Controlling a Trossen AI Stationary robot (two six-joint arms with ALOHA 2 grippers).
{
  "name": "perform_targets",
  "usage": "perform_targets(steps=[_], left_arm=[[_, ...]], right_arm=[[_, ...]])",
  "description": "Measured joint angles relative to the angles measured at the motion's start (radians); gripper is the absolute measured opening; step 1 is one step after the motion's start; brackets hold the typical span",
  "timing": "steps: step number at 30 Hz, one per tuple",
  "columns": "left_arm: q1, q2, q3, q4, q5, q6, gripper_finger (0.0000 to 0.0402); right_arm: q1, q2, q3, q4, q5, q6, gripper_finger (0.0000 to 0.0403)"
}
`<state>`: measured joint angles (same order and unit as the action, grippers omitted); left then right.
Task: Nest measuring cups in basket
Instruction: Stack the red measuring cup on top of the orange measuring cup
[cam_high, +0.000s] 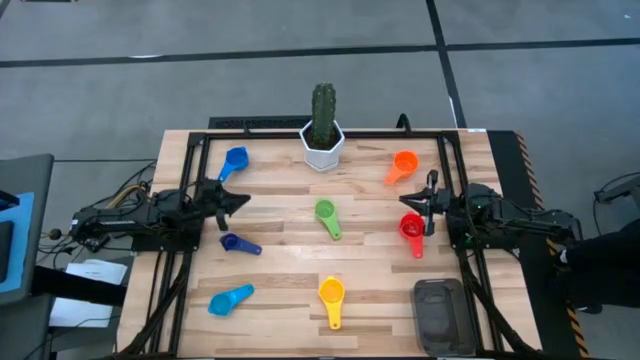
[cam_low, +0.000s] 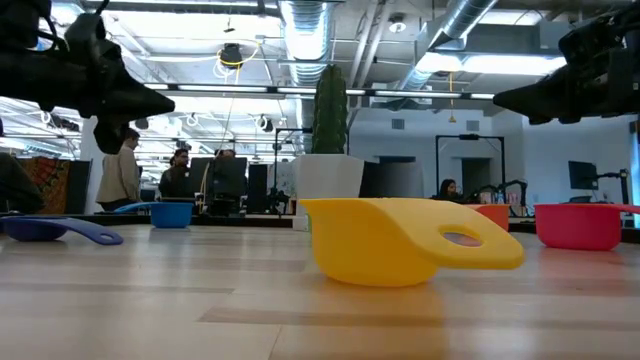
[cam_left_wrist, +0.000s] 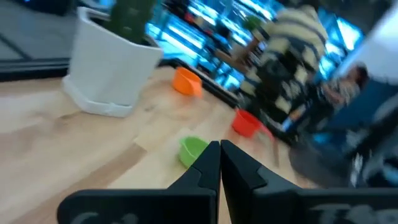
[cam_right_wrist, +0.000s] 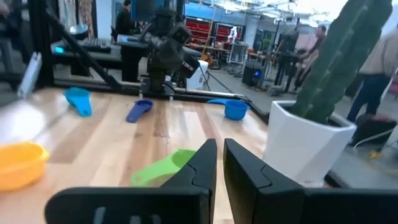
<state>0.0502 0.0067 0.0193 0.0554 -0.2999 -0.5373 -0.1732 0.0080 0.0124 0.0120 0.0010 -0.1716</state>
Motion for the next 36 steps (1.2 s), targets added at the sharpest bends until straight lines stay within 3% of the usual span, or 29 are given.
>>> perform_targets(steps=[3,8,11,16,19,27,32,36], left_arm=[[0.000,0.000,0.000,0.006,-0.075,-0.069,0.0000],[0.000,0.000,0.000,0.007,-0.090,-0.104,0.0000],[0.000,0.000,0.000,0.020,-0.102,-0.114,0.0000],[0.000,0.000,0.000,0.026,-0.164,-0.126,0.0000],[0.014,0.000,0.000,0.025,-0.198,-0.165,0.0007],[0.090,0.000,0.000,0.022,-0.205,-0.234,0.0092],[0.153,0.022,0.058,-0.001,-0.203,-0.219,0.0140],[0.199,0.101,0.161,-0.030,-0.186,-0.144,0.0154]], right_arm=[[0.001,0.000,0.000,0.000,0.000,-0.017,0.0054],[0.001,0.000,-0.001,0.087,-0.003,0.020,0.0054],[0.001,-0.001,-0.001,0.186,0.017,0.221,0.0054],[-0.015,0.000,-0.001,0.218,0.205,0.629,0.0054],[-0.029,0.000,-0.001,0.204,0.274,0.736,0.0054],[-0.051,0.000,-0.001,0.212,0.322,1.120,0.0054],[-0.059,0.000,-0.001,0.206,0.320,1.142,0.0054],[-0.059,0.000,-0.001,0.206,0.320,1.110,0.0054]])
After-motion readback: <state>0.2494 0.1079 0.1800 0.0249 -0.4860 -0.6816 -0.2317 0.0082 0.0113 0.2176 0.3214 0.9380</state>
